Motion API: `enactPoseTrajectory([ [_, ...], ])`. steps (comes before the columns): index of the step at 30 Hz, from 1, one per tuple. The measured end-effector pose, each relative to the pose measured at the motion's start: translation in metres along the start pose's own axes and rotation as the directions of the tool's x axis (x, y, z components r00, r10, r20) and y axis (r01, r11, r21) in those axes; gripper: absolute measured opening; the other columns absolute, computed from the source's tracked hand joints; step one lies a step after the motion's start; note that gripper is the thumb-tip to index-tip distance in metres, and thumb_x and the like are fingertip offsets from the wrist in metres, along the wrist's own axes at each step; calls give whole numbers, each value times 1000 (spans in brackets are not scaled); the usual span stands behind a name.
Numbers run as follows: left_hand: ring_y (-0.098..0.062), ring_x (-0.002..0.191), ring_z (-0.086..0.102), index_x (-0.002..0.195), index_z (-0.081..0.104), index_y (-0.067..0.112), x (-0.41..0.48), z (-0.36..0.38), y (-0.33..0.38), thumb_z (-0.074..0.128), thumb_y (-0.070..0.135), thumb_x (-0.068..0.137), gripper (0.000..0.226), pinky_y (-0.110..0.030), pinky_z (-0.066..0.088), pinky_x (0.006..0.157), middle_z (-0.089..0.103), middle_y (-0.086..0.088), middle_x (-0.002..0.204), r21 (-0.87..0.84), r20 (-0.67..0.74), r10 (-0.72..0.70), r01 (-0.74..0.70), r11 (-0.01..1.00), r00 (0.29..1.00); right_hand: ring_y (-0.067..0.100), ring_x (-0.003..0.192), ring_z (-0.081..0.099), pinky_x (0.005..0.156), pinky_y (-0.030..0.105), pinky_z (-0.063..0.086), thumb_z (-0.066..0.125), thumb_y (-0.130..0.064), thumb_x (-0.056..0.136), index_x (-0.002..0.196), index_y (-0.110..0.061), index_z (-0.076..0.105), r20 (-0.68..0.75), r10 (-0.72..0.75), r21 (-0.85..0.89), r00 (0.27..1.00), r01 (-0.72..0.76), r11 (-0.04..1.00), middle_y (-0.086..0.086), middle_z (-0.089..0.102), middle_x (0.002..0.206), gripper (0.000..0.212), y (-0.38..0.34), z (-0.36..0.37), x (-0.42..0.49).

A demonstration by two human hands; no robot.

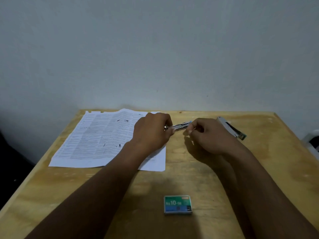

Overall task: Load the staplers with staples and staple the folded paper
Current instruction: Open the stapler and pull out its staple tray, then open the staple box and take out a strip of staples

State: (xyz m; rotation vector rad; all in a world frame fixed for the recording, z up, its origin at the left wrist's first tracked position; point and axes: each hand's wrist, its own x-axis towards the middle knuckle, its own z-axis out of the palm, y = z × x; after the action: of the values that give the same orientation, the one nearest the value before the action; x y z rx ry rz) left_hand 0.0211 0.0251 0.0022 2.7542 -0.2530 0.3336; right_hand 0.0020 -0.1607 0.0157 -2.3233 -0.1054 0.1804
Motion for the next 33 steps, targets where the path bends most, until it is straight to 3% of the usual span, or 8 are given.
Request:
enactPoseTrajectory([
  [4, -14, 95, 63, 99, 76, 30, -5, 3, -3, 75, 46, 85, 21, -28, 41, 67, 73, 8, 102, -93, 42, -34, 38, 995, 999, 11, 100, 61, 80, 27, 47, 54, -16, 95, 88, -34, 64, 121, -107, -130, 987, 122, 984, -8, 67, 108, 22, -1, 8, -7],
  [7, -18, 107, 62, 111, 72, 30, -10, 4, -4, 77, 46, 83, 32, -32, 47, 77, 70, 5, 114, -157, -6, -28, 27, 987, 1000, 6, 96, 60, 79, 25, 49, 57, -16, 95, 99, -29, 66, 138, -170, -105, 976, 185, 977, -12, 66, 104, 16, -3, 5, -12],
  [13, -26, 115, 58, 124, 65, 28, -33, 2, -12, 74, 45, 83, 46, -46, 49, 94, 63, -1, 126, -198, -110, 20, -42, 979, 994, 11, 97, 61, 83, 31, 53, 65, -32, 91, 98, -35, 62, 19, -209, -151, 978, 209, 966, -11, 65, 105, 8, -9, 1, -39],
  [16, -20, 101, 60, 114, 67, 27, -55, -6, -11, 69, 37, 83, 32, -41, 52, 88, 64, 1, 112, -316, -174, 42, -96, 944, 984, 9, 86, 61, 75, 32, 55, 71, -47, 82, 94, -35, 63, 165, -184, -143, 969, 208, 968, -11, 66, 92, 19, -9, 3, -78],
  [19, -10, 88, 62, 104, 67, 34, -87, -18, -4, 68, 22, 86, 22, -29, 54, 78, 67, 11, 102, -457, 3, 64, -56, 887, 998, 11, 78, 61, 65, 34, 55, 77, -61, 69, 101, -40, 62, 313, -91, -138, 946, 140, 980, -8, 66, 85, 41, -5, 13, -109],
  [25, 3, 100, 65, 106, 72, 33, -123, -35, -9, 77, 19, 78, 32, -13, 50, 87, 71, 16, 103, -506, 365, 170, 42, 861, 915, 8, 82, 53, 67, 32, 50, 80, -48, 74, 104, -38, 68, 140, -234, -183, 962, 257, 949, -10, 62, 85, 33, 11, 31, -123],
  [28, 7, 100, 65, 103, 75, 32, -128, -36, -5, 89, 32, 71, 35, -17, 54, 93, 69, 17, 103, -491, 341, 138, 51, 869, 930, 10, 80, 59, 67, 33, 55, 81, -38, 78, 104, -33, 71, 39, -218, -126, 975, 221, 967, -8, 66, 85, 29, 16, 34, -124],
  [33, 1, 92, 69, 98, 79, 26, -133, -28, 5, 91, 26, 70, 30, -24, 59, 89, 68, 15, 96, -517, 222, 121, 12, 856, 968, 12, 83, 62, 70, 33, 57, 79, -36, 80, 111, -31, 71, -4, -210, -141, 978, 207, 968, -10, 69, 90, 33, 18, 34, -122],
])
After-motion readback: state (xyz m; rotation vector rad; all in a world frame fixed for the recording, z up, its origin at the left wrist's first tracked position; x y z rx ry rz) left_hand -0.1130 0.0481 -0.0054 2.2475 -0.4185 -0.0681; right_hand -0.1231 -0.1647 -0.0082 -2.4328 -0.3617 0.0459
